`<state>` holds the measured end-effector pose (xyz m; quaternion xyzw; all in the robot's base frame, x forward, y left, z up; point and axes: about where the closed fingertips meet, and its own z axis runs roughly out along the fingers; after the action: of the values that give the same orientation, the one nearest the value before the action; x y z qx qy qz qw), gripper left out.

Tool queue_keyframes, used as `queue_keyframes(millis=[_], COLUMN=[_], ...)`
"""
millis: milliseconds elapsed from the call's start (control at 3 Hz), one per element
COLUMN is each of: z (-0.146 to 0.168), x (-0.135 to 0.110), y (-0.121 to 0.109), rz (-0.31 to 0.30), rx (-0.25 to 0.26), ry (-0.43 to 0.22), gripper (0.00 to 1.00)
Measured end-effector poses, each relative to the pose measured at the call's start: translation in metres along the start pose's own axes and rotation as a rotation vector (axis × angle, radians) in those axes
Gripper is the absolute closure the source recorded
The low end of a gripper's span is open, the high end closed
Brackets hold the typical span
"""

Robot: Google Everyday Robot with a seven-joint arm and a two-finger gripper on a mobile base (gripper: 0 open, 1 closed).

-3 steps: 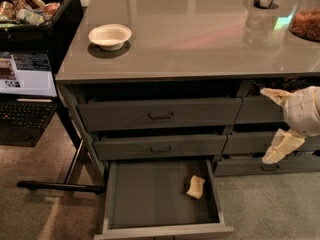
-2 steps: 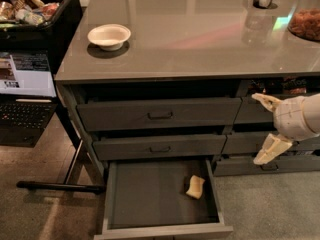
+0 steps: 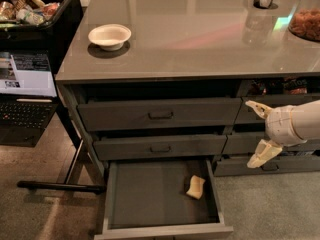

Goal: Pick sponge from bottom drawer and place on counter

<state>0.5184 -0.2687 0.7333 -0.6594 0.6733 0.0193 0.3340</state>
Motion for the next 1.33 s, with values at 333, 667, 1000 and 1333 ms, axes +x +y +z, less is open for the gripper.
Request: queue_keyframes(millis=[333,667,1000,1333], z=[0.006,0.027,0.057,0.1], x=[0.005,0.024,0.06,0.101], y=[0.002,0.015,0.031,0.043], rz=[0.009,0.003,-0.001,0.013], rx=[-0.011,-0.016,-0.002,-0.002], ry=[-0.016,-0.02,-0.043,-0.081], gripper=[0.0,0.0,0.0,0.0])
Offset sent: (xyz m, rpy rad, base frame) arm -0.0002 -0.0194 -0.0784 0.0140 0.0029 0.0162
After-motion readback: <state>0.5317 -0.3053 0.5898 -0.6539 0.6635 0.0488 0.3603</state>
